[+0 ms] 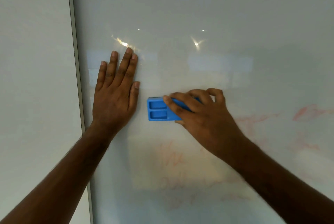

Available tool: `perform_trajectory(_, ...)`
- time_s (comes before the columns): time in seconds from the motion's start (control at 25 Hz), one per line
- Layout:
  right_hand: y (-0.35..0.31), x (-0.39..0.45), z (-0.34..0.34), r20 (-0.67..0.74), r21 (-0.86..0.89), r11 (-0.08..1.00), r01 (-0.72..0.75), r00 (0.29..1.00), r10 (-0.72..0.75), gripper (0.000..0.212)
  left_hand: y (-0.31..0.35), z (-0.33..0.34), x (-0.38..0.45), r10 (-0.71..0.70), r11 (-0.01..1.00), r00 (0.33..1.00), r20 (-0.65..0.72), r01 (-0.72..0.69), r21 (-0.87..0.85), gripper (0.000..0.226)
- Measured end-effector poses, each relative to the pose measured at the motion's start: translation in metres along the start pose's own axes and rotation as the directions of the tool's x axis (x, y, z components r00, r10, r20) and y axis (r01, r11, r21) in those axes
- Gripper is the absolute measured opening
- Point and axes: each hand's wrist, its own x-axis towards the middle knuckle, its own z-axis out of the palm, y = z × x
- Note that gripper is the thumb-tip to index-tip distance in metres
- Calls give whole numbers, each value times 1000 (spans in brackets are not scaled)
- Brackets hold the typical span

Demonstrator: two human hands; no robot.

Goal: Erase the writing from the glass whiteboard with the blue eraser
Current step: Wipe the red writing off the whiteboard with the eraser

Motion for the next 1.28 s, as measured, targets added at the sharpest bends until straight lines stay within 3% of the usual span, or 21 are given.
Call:
perform_trajectory(0.2, -24, -30, 1, 61, 17, 985, 175, 983, -175, 70, 0, -1, -1, -1, 1000, 1000, 0, 1, 3, 61)
perform_trajectory(0.32, -5, -54, -8, 75, 17, 971, 237, 969, -237, 63, 1, -1, -1, -4, 1000, 1000, 3, 4, 6, 61)
perform_trajectory(0.52, 34, -39, -14, 53, -49, 995, 87, 995, -84, 60, 0, 0, -2, -14, 1000, 1000, 13, 14, 14, 62)
perform_trajectory(0.68, 11, -15, -2, -6, -17, 1000, -11, 1000, 11, 62, 0, -1, -2, -10, 1000, 1000, 19, 10, 7, 62)
perform_trajectory(0.8, -26, -17, 7, -7, 44, 998, 49, 999, -49, 58, 0, -1, -2, -13, 1000, 1000, 15, 13, 3, 62)
perform_trajectory(0.88, -35, -30, 6, 54, 32, 989, 143, 988, -144, 70, -2, -1, -3, -8, 1000, 1000, 20, 8, -1, 62)
perform_trajectory(0.96, -25, -45, 2, 76, 35, 983, 178, 981, -181, 73, -3, -1, -3, -3, 1000, 1000, 22, 3, 0, 62)
perform_trajectory(1.04, -7, -55, -2, 39, 37, 987, 153, 987, -155, 61, -4, -1, -3, -4, 1000, 1000, 18, 4, 0, 62)
perform_trajectory(1.12, 21, -54, -8, 21, 17, 995, 99, 995, -99, 55, -3, -1, -4, -2, 1000, 1000, 10, 2, 4, 62)
perform_trajectory(1.28, 74, -23, -19, 29, -8, 998, -65, 997, 66, 61, -2, 0, -6, -7, 1000, 1000, 5, 7, 2, 62)
